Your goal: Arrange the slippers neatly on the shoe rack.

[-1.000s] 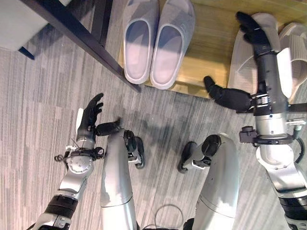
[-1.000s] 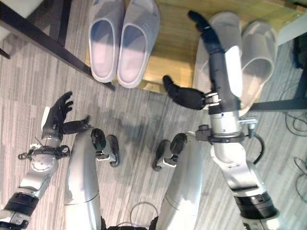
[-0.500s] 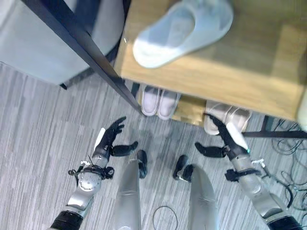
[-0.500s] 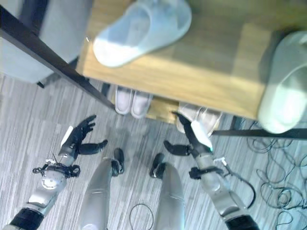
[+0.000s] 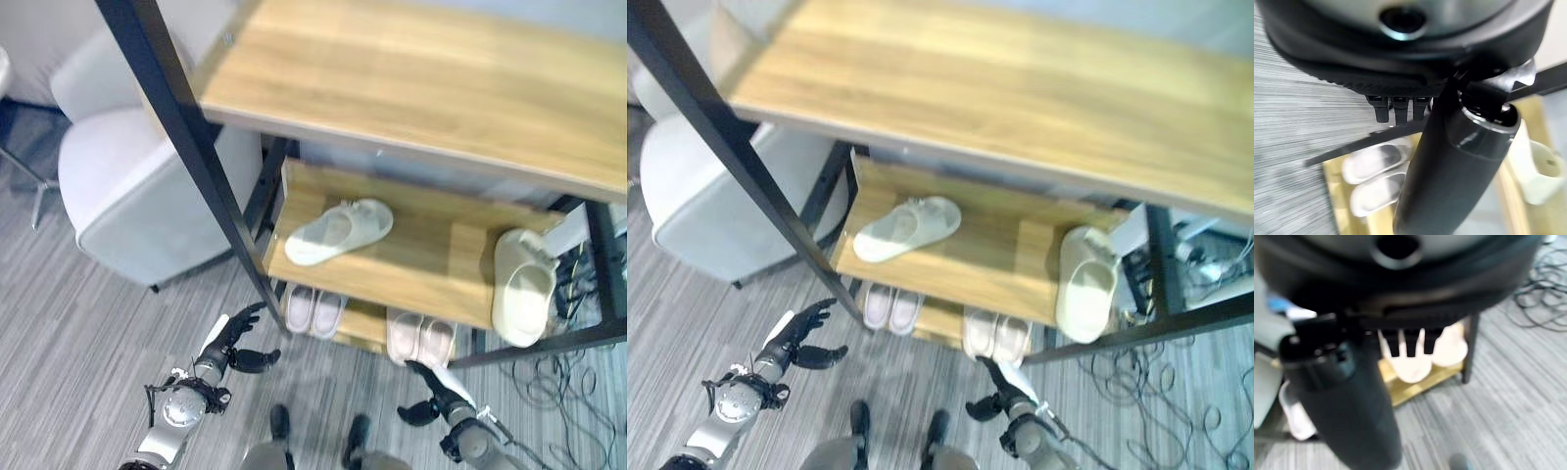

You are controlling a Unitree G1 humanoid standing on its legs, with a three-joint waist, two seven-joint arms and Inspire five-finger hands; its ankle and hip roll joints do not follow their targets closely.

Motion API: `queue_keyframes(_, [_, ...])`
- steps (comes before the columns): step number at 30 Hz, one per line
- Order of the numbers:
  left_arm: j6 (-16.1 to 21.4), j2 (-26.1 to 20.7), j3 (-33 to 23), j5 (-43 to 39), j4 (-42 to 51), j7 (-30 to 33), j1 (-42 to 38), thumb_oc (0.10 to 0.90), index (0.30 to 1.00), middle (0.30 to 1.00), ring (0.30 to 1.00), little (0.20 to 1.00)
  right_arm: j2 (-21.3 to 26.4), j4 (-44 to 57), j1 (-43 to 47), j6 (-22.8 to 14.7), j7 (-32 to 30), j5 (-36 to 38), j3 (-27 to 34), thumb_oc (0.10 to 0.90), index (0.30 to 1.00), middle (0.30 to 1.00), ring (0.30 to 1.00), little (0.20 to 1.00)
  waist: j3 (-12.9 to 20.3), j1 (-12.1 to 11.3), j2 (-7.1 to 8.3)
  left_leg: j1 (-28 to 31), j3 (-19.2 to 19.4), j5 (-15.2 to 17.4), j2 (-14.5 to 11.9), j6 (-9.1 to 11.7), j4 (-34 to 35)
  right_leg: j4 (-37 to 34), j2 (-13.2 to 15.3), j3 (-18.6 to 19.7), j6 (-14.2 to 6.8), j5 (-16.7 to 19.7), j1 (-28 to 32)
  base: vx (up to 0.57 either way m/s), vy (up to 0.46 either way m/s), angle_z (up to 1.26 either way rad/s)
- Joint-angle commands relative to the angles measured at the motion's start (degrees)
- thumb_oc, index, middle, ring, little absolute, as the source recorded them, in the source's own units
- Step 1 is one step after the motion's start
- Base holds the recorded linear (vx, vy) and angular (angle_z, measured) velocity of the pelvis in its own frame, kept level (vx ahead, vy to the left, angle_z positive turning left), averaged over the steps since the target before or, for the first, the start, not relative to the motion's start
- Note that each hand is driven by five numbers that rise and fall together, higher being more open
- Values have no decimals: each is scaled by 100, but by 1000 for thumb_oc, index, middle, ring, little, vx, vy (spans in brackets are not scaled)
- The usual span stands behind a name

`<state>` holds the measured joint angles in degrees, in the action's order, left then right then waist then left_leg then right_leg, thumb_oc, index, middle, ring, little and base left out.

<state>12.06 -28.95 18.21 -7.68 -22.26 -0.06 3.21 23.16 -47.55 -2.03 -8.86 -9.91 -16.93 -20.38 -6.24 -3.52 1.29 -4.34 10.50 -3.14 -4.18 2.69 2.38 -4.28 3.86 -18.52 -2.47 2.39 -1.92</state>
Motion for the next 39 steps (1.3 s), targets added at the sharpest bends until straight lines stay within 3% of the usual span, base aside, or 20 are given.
queue_keyframes(1, [318,-78,155,10,424,-165,-61,800,900,900,900,900,88,25,-41,-133,-3,-12,107,800,900,900,900,900,363,-57,-21,-122,49,-385,-76,440,262,303,87,2,-480,-256,-49,64,-47,3])
queue_keyframes(12, [329,-96,90,-635,1548,-331,77,800,900,900,900,900,-284,-387,-266,-30,-65,173,91,800,900,900,900,900,445,6,-95,202,254,-384,-160,538,262,-71,-31,43,-528,-194,391,8,-74,0])
queue_keyframes(18, [433,140,-136,-744,2095,123,-117,800,900,900,900,900,-399,-528,-414,26,-163,242,79,800,900,900,900,900,374,50,-156,301,343,-366,-211,551,262,-72,-57,82,-527,-209,421,5,-44,-1])
queue_keyframes(31, [517,539,96,134,1693,1211,-1346,800,900,900,900,900,-506,-758,-503,55,-356,301,-54,800,900,900,900,900,335,282,-194,200,480,-338,-272,562,262,-72,-38,149,-614,-100,250,5,-21,-5])
queue_keyframes(39, [436,432,317,1001,1003,1864,-2329,800,900,900,900,900,-472,-815,-580,22,-419,349,-87,800,900,900,900,900,391,455,-224,179,579,-267,-257,539,262,-72,6,241,-681,-8,117,18,9,-5])
